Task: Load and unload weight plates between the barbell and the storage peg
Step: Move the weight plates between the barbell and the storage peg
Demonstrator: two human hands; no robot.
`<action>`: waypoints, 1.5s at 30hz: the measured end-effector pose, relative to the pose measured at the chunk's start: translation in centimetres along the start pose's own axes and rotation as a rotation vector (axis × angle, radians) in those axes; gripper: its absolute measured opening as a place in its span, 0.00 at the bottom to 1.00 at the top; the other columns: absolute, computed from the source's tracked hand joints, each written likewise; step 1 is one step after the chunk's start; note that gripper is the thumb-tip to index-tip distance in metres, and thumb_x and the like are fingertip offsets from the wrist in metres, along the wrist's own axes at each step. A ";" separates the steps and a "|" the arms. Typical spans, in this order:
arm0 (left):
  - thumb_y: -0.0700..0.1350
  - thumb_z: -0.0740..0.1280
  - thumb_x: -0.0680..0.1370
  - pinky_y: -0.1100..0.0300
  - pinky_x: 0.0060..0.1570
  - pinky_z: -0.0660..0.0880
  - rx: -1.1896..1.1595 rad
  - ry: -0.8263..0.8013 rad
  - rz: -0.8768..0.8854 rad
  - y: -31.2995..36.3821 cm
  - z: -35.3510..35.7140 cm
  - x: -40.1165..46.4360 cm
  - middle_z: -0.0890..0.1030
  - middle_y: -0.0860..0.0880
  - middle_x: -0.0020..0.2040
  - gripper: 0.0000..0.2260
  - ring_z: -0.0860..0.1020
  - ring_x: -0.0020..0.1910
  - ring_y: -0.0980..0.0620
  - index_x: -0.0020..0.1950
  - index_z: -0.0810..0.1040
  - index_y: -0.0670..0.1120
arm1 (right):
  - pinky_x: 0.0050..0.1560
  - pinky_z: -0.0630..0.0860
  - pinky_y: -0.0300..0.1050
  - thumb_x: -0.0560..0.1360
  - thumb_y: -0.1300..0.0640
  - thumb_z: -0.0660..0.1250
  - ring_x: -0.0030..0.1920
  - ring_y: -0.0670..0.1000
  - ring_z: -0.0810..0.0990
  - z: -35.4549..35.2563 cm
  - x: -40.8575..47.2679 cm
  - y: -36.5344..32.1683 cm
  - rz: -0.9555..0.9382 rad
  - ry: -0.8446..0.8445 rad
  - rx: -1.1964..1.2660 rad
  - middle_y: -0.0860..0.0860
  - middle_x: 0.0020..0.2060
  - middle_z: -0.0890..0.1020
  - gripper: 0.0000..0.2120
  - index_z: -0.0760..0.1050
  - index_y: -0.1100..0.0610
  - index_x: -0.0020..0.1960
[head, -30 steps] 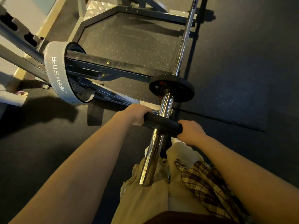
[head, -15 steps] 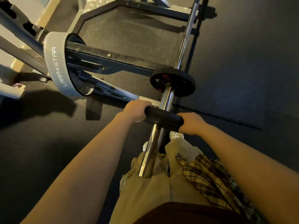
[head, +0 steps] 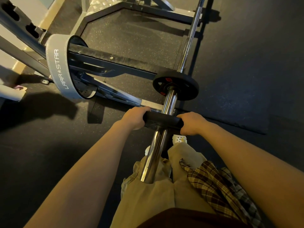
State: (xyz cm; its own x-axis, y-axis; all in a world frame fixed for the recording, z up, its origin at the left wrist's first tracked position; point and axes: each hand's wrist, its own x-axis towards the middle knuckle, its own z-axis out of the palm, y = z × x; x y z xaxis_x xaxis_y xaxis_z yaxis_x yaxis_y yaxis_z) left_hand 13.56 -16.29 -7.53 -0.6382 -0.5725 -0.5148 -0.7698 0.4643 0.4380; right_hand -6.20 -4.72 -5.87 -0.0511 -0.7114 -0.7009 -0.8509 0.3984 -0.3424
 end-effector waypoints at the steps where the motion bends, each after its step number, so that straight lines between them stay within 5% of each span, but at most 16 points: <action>1: 0.36 0.67 0.75 0.57 0.52 0.70 0.028 -0.025 0.006 0.2 -0.4 0.3 0.75 0.51 0.51 0.15 0.75 0.54 0.49 0.58 0.73 0.51 | 0.48 0.72 0.43 0.72 0.58 0.70 0.49 0.50 0.74 0.2 -0.1 0.1 0.009 0.010 0.018 0.50 0.52 0.76 0.26 0.69 0.50 0.69; 5: 0.37 0.68 0.75 0.54 0.54 0.71 0.193 -0.077 0.098 1.5 -1.8 1.5 0.78 0.49 0.52 0.14 0.76 0.55 0.48 0.57 0.73 0.51 | 0.49 0.71 0.42 0.73 0.59 0.70 0.51 0.50 0.75 1.7 -0.6 0.9 0.061 0.031 0.179 0.52 0.54 0.77 0.25 0.69 0.51 0.69; 11: 0.39 0.68 0.75 0.54 0.55 0.74 0.075 0.145 0.049 1.2 0.4 -1.1 0.78 0.51 0.50 0.12 0.77 0.53 0.50 0.54 0.74 0.52 | 0.52 0.71 0.41 0.73 0.61 0.69 0.57 0.51 0.76 1.9 -1.2 0.6 0.055 0.058 0.181 0.52 0.58 0.77 0.27 0.68 0.50 0.70; 18: 0.41 0.68 0.74 0.51 0.54 0.75 0.188 -0.048 0.068 0.0 0.2 -2.5 0.78 0.53 0.48 0.13 0.77 0.50 0.51 0.52 0.72 0.56 | 0.54 0.74 0.42 0.73 0.59 0.70 0.54 0.48 0.75 3.1 -2.1 -0.1 -0.003 -0.084 0.130 0.50 0.56 0.77 0.26 0.68 0.47 0.69; 25: 0.41 0.68 0.75 0.58 0.53 0.71 0.049 0.005 0.014 -1.3 2.0 -3.9 0.75 0.57 0.47 0.11 0.75 0.51 0.55 0.54 0.74 0.55 | 0.53 0.75 0.43 0.72 0.57 0.70 0.50 0.46 0.75 4.2 -2.0 -1.5 -0.056 -0.106 0.091 0.45 0.49 0.75 0.22 0.70 0.47 0.64; 38: 0.41 0.69 0.74 0.51 0.57 0.74 -0.065 0.177 -0.073 -0.6 3.8 -5.1 0.78 0.53 0.52 0.12 0.76 0.55 0.52 0.54 0.74 0.54 | 0.54 0.72 0.42 0.72 0.58 0.71 0.54 0.48 0.74 4.3 -2.3 -0.9 -0.026 -0.120 0.133 0.47 0.55 0.75 0.26 0.67 0.47 0.66; 41: 0.40 0.71 0.73 0.47 0.65 0.70 -0.214 0.258 -0.149 -0.8 5.0 -5.7 0.73 0.51 0.65 0.23 0.69 0.67 0.50 0.65 0.70 0.53 | 0.54 0.73 0.42 0.72 0.57 0.72 0.53 0.47 0.75 4.5 -2.2 -0.7 -0.042 -0.095 0.128 0.46 0.53 0.75 0.25 0.68 0.47 0.66; 45: 0.39 0.73 0.72 0.47 0.70 0.62 -0.781 0.285 -0.392 -0.6 6.8 -8.6 0.59 0.48 0.75 0.40 0.60 0.74 0.46 0.77 0.55 0.54 | 0.56 0.75 0.45 0.71 0.53 0.74 0.56 0.49 0.77 4.4 -1.9 -0.5 -0.093 -0.110 0.097 0.45 0.52 0.75 0.23 0.70 0.48 0.63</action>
State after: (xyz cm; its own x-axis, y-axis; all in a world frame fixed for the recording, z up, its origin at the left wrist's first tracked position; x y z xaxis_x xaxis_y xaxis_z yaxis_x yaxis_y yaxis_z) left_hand 19.41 -7.04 -8.36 -0.2266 -0.7855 -0.5758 -0.6374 -0.3274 0.6975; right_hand -3.32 -1.03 -7.11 0.0878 -0.6821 -0.7259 -0.7944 0.3918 -0.4641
